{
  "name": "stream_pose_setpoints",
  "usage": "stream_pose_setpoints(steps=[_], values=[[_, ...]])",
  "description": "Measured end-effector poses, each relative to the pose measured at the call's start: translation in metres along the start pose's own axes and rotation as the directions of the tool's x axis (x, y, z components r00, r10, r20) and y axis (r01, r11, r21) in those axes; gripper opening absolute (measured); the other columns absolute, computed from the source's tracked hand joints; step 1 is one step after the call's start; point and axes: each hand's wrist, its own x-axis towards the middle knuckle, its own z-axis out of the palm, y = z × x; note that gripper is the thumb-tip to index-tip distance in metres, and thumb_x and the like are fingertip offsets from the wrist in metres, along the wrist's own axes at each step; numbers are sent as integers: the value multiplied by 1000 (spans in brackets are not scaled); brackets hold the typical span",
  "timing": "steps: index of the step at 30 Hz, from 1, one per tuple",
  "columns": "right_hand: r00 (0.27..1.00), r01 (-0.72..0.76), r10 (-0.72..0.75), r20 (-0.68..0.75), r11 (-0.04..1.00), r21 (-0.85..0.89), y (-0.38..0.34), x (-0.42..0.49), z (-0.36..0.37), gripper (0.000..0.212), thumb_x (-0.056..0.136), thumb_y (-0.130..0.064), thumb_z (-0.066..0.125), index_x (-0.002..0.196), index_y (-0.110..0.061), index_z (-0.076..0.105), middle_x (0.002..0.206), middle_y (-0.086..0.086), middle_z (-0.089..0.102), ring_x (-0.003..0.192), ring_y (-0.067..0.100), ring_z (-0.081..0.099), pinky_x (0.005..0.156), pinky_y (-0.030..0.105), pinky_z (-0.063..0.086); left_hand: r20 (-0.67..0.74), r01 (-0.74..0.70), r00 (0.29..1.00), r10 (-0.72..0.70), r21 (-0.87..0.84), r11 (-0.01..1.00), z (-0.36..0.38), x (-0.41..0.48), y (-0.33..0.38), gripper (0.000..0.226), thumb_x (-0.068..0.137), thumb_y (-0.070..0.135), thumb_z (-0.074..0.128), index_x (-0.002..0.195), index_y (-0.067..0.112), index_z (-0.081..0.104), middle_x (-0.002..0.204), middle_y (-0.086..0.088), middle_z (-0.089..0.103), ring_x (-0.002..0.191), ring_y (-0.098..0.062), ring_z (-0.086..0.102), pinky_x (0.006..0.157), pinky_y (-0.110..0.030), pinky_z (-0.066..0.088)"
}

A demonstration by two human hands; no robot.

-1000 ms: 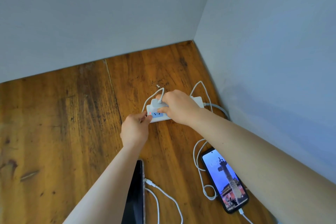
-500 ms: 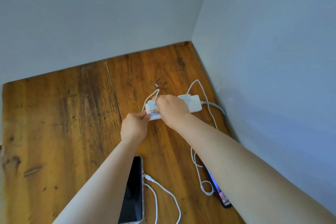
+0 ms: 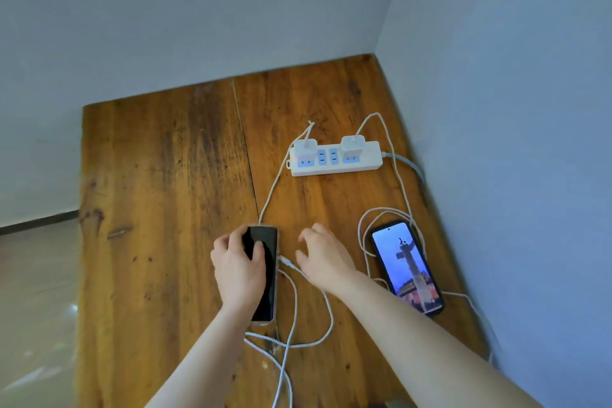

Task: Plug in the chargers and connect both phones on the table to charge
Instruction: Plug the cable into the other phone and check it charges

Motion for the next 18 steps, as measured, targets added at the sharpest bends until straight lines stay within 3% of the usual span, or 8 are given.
stream_pose_setpoints(steps=[4, 8, 13, 18], values=[[1000, -20, 21, 21, 998, -55, 5, -18, 32, 30, 92, -25, 55, 120, -13, 52, 122, 5, 50, 108, 24, 49, 82, 35, 47, 0, 80, 997, -80, 33, 996, 0, -29, -20, 54, 84, 31, 64, 132, 15, 44, 128, -14, 44, 121, -32, 36, 95, -48, 40], [1000, -18, 17, -13, 996, -82, 12, -28, 41, 18, 92, -16, 55, 110, -12, 54, 110, 6, 54, 98, 24, 53, 74, 34, 46, -10, 151, 988, -151, 178, 972, 5, -45, -20, 76, 74, 38, 76, 132, 8, 37, 126, -18, 42, 119, -37, 38, 92, -53, 41], [990, -138, 139, -7, 984, 109, 28, -44, 29, 14, 95, -14, 50, 108, -11, 52, 99, 9, 64, 83, 22, 61, 62, 27, 44, -38, 259, 966, -256, 187, 948, 9, -43, -20, 83, 70, 44, 79, 130, 6, 36, 129, -18, 41, 121, -37, 36, 93, -55, 40], [984, -175, 175, 17, 969, 175, 49, -63, 14, 15, 94, -11, 49, 109, -13, 52, 100, 9, 64, 82, 21, 60, 64, 29, 47, -20, 326, 944, -329, 190, 926, 11, -46, -25, 88, 65, 53, 79, 126, 6, 37, 131, -18, 37, 122, -37, 35, 95, -55, 41]])
